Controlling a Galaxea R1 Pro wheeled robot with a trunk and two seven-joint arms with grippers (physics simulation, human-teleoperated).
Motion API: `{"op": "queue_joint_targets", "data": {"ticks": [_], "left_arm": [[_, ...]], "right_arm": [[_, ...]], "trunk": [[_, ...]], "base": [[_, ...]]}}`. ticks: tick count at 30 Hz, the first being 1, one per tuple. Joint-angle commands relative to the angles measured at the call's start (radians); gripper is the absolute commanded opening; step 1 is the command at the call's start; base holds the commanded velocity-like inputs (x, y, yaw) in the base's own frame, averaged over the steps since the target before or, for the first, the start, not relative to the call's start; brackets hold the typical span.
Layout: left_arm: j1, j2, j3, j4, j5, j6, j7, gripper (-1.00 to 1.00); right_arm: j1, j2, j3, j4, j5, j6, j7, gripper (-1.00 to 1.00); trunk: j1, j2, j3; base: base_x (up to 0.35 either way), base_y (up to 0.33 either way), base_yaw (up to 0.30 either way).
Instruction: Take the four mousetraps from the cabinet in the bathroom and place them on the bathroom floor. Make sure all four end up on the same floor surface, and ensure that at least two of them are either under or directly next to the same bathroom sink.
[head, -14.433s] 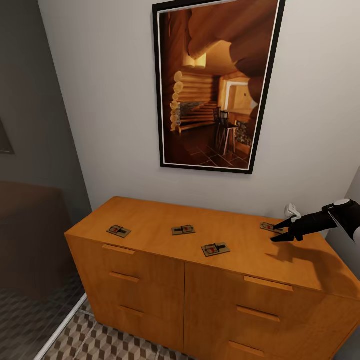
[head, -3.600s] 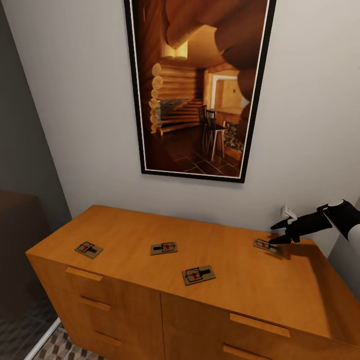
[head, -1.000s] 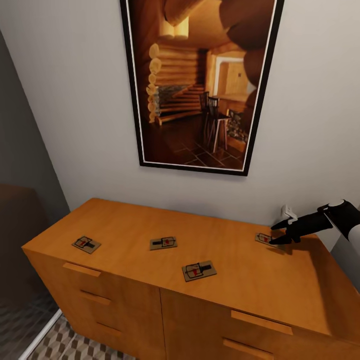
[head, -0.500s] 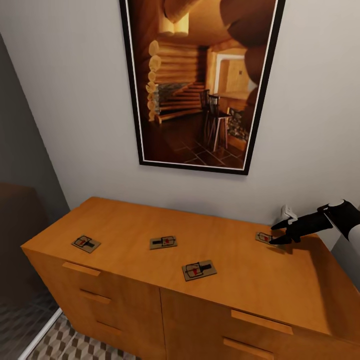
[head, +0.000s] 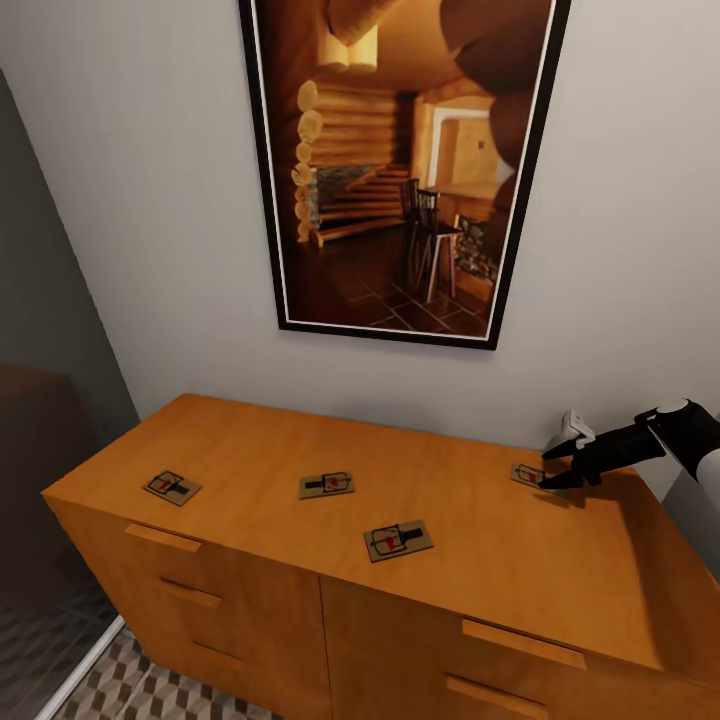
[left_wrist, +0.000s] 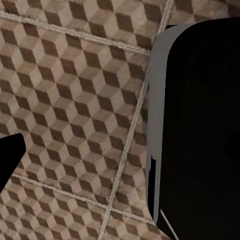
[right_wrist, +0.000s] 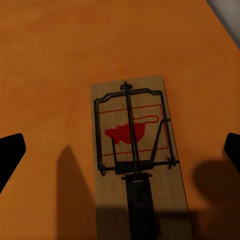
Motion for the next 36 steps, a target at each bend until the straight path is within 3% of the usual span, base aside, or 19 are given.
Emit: {"op": "queue_joint_targets", "data": {"ticks": [1,36], "left_arm": [[-0.001,0.0,-0.001,0.002,0.0,-0.005,0.003,1.0],[-0.001,0.0,-0.001,0.002,0.0,-0.005,0.002,1.0]], "right_arm": [[0.0,0.0,0.0,-0.001,0.001,0.001,0.003,1.0],[0.0,0.0,0.0,-0.001,0.001,0.001,0.004,1.0]], "trunk": [[0.0,0.0,-0.001],[0.0,0.0,-0.021]], "base": [[0.0,0.0,0.0],[0.0,0.0,0.0]]}}
